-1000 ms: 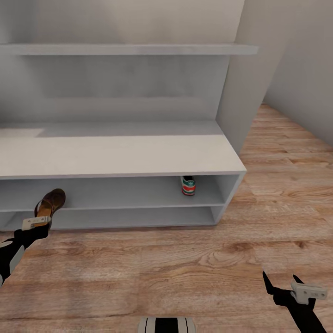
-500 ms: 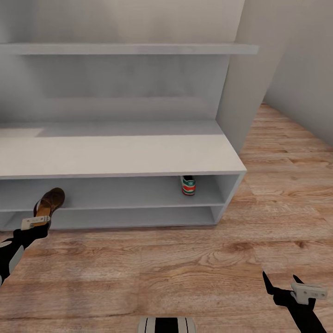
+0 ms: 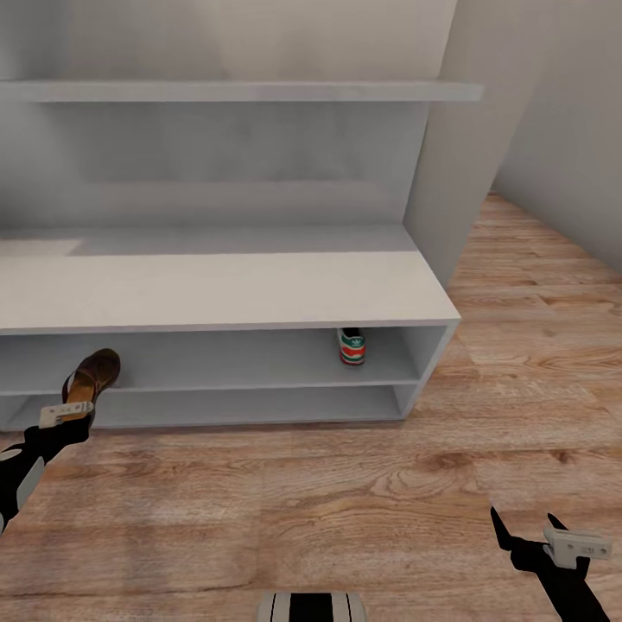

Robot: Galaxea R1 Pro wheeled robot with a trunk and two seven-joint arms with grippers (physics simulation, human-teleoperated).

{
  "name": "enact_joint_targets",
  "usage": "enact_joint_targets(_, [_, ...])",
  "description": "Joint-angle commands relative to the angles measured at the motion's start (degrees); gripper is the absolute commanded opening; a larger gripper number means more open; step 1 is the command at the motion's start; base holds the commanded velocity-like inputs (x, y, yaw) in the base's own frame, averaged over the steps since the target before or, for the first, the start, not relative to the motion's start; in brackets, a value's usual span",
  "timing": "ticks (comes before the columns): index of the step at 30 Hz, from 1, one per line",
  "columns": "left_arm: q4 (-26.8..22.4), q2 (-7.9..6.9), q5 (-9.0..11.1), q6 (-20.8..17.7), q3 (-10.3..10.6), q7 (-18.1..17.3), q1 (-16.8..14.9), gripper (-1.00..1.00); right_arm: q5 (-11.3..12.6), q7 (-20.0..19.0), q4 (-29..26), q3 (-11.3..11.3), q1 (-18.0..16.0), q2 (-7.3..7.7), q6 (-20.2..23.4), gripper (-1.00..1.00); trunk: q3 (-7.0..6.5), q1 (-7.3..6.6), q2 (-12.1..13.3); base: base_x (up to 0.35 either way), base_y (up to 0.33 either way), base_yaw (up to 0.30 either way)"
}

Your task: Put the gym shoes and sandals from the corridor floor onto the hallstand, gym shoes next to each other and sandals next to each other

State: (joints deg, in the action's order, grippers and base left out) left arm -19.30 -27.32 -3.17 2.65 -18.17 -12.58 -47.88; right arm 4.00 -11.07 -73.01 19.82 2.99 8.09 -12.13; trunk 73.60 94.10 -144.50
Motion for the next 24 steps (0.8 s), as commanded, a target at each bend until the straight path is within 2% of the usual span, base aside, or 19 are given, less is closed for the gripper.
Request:
enact_joint_targets(1, [-0.03, 0.01, -0.02, 0.0, -0.01, 0.01, -0.01, -1.0, 0.01, 0.0, -0.01, 0.01, 0.0, 0.0, 0.0, 1.0, 0.0, 0.0, 0.0, 0.0, 0.0, 0.0])
enact_joint_targets(24, [-0.01, 0.24, -0.04, 0.02, 0.33, 0.01, 0.01, -1.0, 0.13, 0.01, -0.03, 0.04, 0.0, 0.0, 0.0, 1.0, 0.0, 0.0, 0.0, 0.008, 0.0, 0.0])
